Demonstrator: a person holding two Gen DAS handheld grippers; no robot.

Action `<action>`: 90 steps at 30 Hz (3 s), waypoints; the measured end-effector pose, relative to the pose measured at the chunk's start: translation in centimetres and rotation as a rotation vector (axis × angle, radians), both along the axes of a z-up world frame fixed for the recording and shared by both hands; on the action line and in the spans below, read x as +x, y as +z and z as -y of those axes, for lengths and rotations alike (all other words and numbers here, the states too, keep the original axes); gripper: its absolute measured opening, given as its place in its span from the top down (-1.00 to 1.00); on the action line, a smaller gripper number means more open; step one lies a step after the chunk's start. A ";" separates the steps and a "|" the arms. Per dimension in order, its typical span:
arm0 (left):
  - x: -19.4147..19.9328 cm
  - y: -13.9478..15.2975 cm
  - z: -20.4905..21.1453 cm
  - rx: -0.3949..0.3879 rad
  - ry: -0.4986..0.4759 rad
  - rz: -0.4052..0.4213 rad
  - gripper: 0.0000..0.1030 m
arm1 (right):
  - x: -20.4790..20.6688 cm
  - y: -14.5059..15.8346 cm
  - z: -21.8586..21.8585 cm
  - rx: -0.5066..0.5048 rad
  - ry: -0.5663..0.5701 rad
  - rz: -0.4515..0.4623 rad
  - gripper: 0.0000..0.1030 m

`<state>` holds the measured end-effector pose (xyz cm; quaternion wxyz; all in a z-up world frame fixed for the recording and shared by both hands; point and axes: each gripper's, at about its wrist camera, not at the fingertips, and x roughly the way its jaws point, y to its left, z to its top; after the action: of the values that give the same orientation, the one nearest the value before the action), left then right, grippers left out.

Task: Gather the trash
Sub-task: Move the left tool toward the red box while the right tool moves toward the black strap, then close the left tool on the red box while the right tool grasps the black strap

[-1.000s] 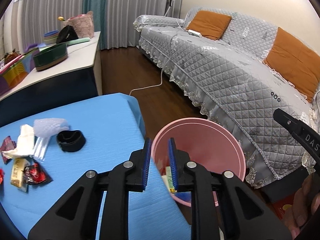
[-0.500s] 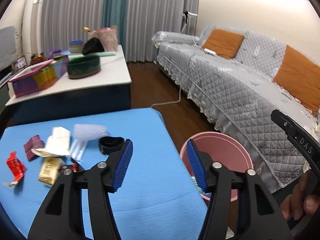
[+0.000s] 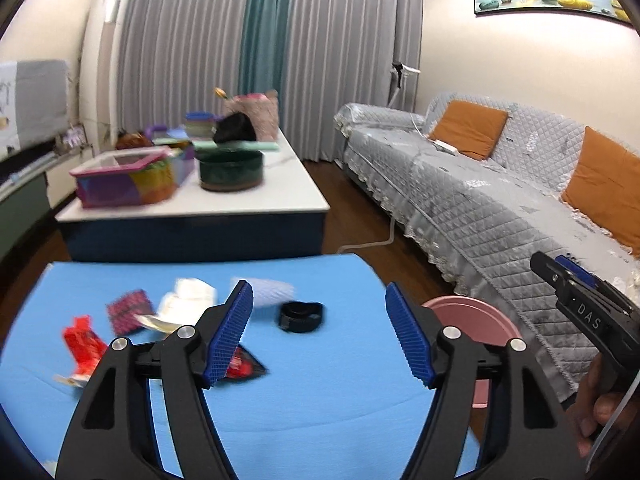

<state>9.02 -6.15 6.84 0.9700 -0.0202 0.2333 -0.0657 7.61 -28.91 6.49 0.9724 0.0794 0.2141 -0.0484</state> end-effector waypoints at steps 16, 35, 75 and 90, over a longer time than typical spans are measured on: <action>-0.6 -1.9 -12.1 -0.057 0.182 -0.056 -0.19 | 1.6 1.5 -6.1 0.005 0.144 -0.057 0.27; -1.7 -6.1 -18.1 -0.077 0.428 -0.105 -0.19 | 11.1 -1.7 -11.9 -0.005 0.393 -0.148 0.50; 2.4 -13.7 -24.5 -0.239 0.731 -0.363 0.43 | 20.0 -14.2 -16.8 -0.121 0.446 -0.448 -0.41; 2.3 -11.7 -23.3 -0.185 0.681 -0.286 0.77 | 18.5 -13.0 -16.7 -0.108 0.489 -0.432 0.61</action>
<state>11.36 17.20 -4.84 0.8881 -0.1930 0.3391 0.2431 26.12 -12.21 -6.48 0.8902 -0.0382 0.4251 0.1595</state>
